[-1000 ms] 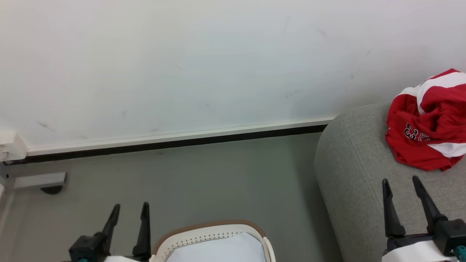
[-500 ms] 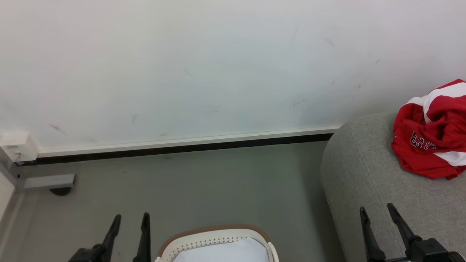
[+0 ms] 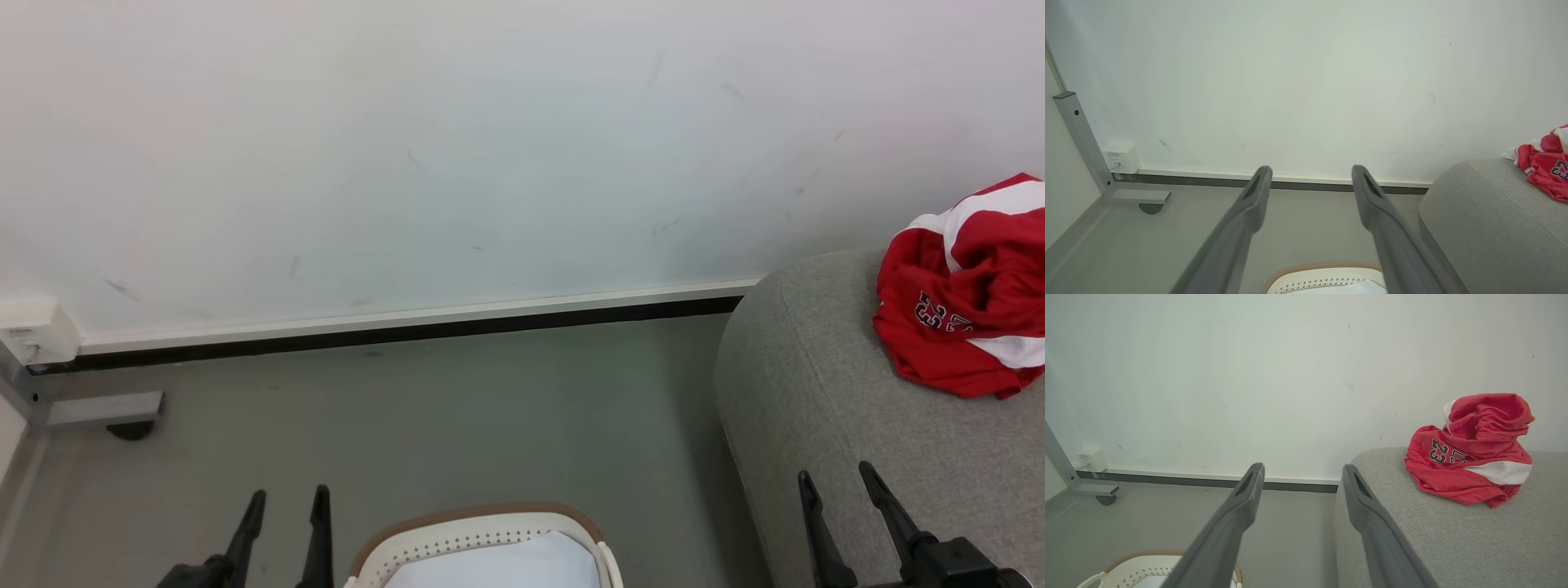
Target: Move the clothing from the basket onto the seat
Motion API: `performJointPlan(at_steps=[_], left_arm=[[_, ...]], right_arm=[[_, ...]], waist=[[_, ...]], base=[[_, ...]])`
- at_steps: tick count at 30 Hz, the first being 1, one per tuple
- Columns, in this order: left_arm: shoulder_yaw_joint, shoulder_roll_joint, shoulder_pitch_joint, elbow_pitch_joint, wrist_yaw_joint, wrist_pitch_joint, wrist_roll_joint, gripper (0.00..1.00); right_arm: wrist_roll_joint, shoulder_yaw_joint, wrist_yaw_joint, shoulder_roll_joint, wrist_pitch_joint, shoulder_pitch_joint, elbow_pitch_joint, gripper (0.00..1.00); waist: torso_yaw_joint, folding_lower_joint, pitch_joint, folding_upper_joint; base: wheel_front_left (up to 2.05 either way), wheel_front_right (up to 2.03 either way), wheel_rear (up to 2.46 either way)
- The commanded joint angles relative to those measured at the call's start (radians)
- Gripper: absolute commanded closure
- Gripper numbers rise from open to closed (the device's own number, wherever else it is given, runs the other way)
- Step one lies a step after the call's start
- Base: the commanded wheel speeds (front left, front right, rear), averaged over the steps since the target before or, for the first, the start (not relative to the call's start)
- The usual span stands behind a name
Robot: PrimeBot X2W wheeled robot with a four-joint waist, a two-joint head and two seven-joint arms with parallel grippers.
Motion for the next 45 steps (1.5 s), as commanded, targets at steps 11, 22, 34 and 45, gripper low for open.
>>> performJointPlan(at_steps=[11,22,34,45], left_arm=[[0.018,-0.025,0.002,0.048,-0.029,0.014,-0.012,1.0],[0.043,-0.029,-0.021,0.049,-0.044,0.069,-0.218,1.0],[0.065,-0.033,-0.042,0.049,-0.059,0.119,-0.413,1.0],[0.085,-0.037,-0.06,0.051,-0.07,0.161,-0.569,1.0]], right_arm=[[0.041,-0.004,0.0,0.002,0.01,0.012,0.027,1.0],[0.258,-0.03,0.0,0.001,0.066,0.0,0.012,1.0],[0.463,-0.055,0.0,0.001,0.118,-0.013,-0.002,1.0],[0.628,-0.076,-0.001,0.0,0.161,-0.023,-0.013,1.0]], waist=[[0.001,0.0,0.002,0.0],[0.004,0.0,0.005,0.0],[0.006,0.0,0.009,0.0],[0.009,0.0,0.012,0.0]], base=[[0.0,0.0,0.0],[0.0,0.0,0.0],[0.0,0.0,0.0],[0.0,0.0,0.0]])
